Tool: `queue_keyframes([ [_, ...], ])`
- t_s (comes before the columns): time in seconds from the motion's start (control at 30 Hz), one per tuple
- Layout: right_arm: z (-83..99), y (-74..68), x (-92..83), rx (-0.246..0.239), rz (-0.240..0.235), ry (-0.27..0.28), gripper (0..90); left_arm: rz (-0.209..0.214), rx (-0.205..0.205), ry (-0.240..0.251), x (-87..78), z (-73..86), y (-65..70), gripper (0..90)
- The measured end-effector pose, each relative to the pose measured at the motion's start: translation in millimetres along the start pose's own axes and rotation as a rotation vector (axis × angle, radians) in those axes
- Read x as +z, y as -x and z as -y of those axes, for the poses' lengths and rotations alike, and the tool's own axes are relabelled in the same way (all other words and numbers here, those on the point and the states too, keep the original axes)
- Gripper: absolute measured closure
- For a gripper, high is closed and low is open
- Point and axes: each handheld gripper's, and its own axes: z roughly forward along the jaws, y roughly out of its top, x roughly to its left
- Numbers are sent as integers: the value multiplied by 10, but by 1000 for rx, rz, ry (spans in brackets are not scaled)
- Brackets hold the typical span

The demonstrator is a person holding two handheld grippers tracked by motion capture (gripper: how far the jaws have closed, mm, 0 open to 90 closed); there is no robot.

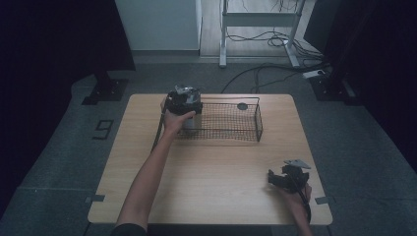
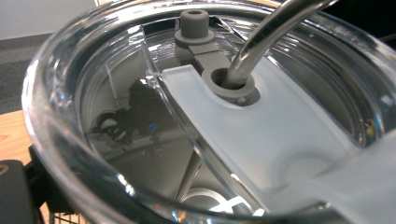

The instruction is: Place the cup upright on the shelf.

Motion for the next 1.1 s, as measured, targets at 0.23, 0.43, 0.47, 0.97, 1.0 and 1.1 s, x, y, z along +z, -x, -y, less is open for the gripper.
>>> queue_keyframes([
  [0.23, 0, 0, 0, 0, 0, 0, 57, 9, -9, -2, 42, 65, 15, 39],
  [0.43, 0, 0, 0, 0, 0, 0, 57, -4, 3, -11, 67, 117, 34, 39],
  [0.47, 0, 0, 0, -1, -1, 0, 57, -3, 7, -12, 70, 121, 37, 39],
  [0.97, 0, 0, -1, -2, -1, 1, 59, 0, 15, 6, 71, 188, 70, 38],
  [1.0, 0, 0, -1, -2, -1, 1, 60, 1, 19, 8, 67, 196, 69, 38],
  [1.1, 0, 0, -1, -2, -1, 0, 60, 0, 26, 7, 60, 211, 80, 36],
])
